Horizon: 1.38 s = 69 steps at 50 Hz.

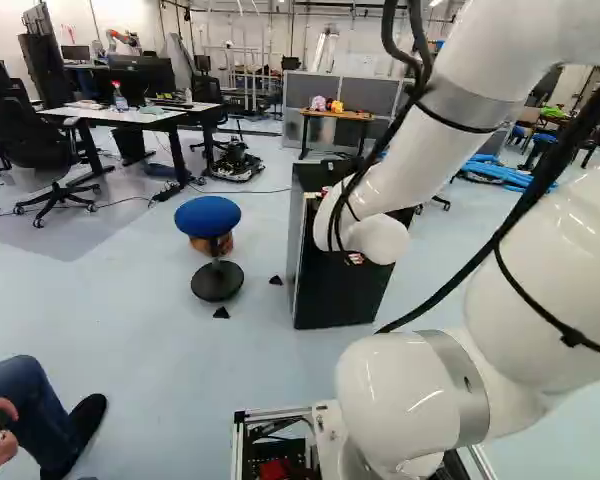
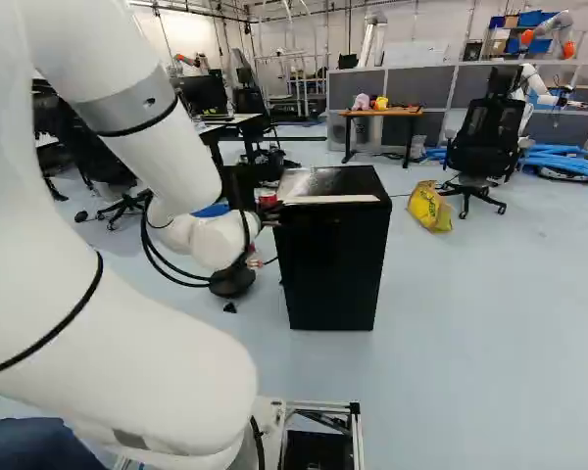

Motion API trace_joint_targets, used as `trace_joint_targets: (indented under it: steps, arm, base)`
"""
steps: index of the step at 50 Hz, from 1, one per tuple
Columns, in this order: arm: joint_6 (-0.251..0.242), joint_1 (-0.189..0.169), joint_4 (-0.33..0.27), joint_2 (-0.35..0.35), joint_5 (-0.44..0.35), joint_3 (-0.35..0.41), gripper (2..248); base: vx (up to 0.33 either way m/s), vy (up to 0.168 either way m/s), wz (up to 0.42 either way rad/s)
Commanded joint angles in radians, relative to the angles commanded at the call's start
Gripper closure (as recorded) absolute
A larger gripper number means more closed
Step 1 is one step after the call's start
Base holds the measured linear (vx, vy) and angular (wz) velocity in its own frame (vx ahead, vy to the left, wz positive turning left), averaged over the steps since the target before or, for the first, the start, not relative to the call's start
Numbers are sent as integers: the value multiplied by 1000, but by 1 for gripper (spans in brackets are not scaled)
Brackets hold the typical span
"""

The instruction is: Grab a drink from the fridge

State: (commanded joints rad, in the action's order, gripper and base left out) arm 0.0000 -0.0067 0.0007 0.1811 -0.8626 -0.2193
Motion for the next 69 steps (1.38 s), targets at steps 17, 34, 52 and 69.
trace_joint_targets:
  steps: [17, 34, 52, 69]
  arm:
    - [0, 4, 0, 57, -6, 76, 151]
    - [0, 6, -1, 89, -9, 120, 151]
    - [0, 7, -1, 98, -10, 132, 151]
    - [0, 7, -1, 98, -10, 132, 151]
  base:
    - [0, 0, 0]
    - [0, 0, 0]
    - [0, 0, 0]
    - [0, 0, 0]
